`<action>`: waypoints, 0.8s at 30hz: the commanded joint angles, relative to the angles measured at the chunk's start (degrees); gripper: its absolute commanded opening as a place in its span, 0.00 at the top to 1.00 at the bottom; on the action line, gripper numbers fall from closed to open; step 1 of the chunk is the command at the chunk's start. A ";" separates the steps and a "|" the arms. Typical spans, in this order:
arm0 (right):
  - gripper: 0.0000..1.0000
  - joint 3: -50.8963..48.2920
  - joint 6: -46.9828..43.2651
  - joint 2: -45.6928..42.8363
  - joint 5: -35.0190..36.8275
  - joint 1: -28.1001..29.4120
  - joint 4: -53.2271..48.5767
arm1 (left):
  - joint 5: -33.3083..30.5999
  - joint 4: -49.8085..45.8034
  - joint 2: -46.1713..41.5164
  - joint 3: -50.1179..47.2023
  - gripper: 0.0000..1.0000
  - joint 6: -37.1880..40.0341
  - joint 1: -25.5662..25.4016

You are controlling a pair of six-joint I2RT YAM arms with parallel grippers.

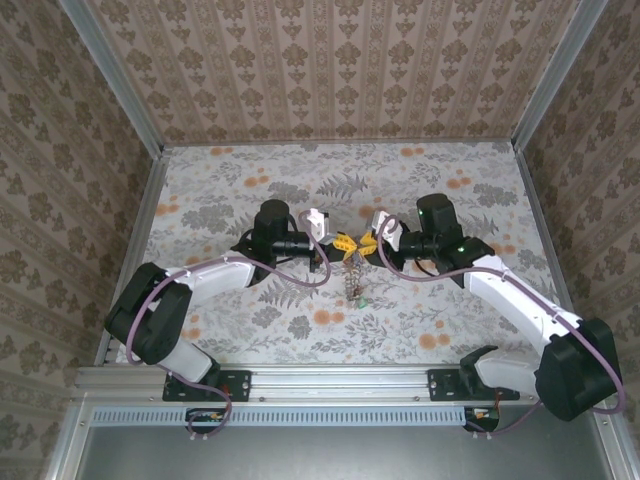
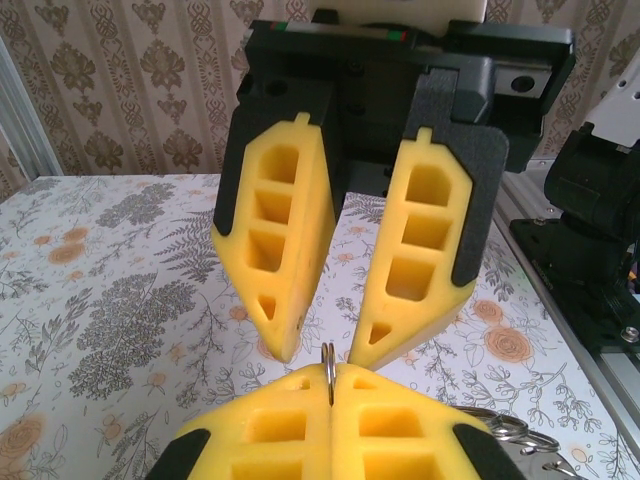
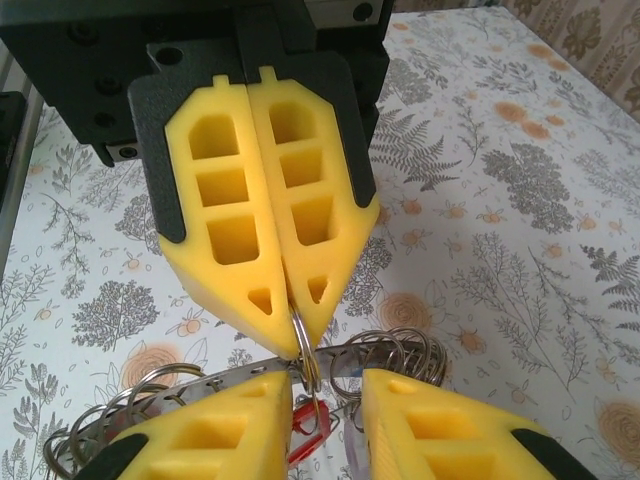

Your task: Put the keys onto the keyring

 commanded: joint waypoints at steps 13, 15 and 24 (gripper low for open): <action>0.83 1.44 0.00 1.89 -5.05 0.38 4.34 | 3.07 2.11 -0.22 1.64 1.00 -0.02 0.16; 0.90 1.42 0.00 1.99 -5.47 0.33 4.35 | 3.09 2.13 -0.24 1.57 1.00 0.02 0.23; 1.00 4.38 -4.19 1.19 1.38 1.25 -4.89 | 0.74 -13.29 -2.00 4.39 0.89 8.68 0.09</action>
